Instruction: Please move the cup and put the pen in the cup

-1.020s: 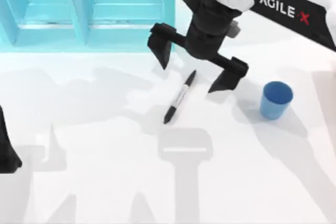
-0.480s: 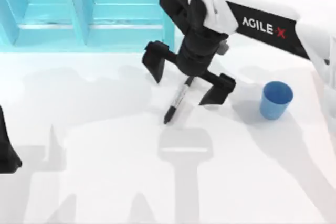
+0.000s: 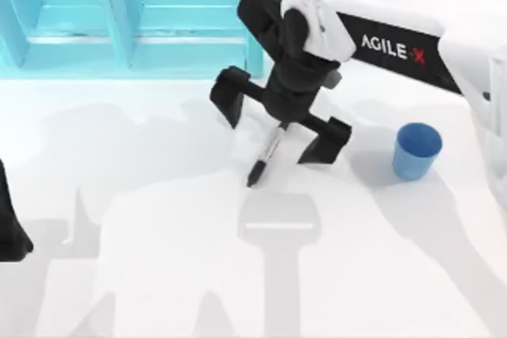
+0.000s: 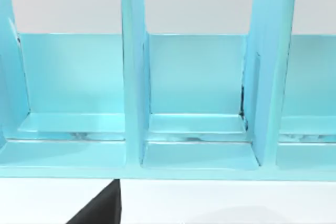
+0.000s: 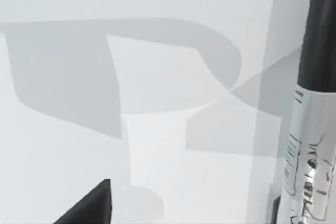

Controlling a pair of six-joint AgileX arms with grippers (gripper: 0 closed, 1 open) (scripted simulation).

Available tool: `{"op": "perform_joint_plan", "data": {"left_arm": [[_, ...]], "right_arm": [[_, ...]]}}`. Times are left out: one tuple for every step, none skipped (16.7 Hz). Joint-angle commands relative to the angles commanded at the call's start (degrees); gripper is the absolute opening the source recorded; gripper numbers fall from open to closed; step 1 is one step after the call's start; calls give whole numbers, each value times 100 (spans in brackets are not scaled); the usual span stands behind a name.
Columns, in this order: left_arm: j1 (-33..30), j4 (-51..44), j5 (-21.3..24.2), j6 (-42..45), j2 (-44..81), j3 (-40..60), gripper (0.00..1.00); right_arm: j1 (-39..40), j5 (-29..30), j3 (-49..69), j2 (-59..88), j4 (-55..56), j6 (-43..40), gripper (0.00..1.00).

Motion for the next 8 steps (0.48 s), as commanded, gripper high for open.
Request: {"op": "perform_joint_plan", "data": {"left_arm": [[0,0,0,0,0,0,100],[0,0,0,0,0,0,100],[0,0,0,0,0,0,100],[0,0,0,0,0,0,100],[0,0,0,0,0,0,100],[0,0,0,0,0,0,100],[0,0,0,0,0,0,100],[0,0,0,0,0,0,100]], "right_arm": [[0,0,0,0,0,0,92],[0,0,0,0,0,0,85],[0,0,0,0,0,0,77],[0,0,0,0,0,0,70],[0,0,0,0,0,0,62],[0,0,0,0,0,0,55],[0,0,0,0,0,0,47],[0,0,0,0,0,0,40]]}}
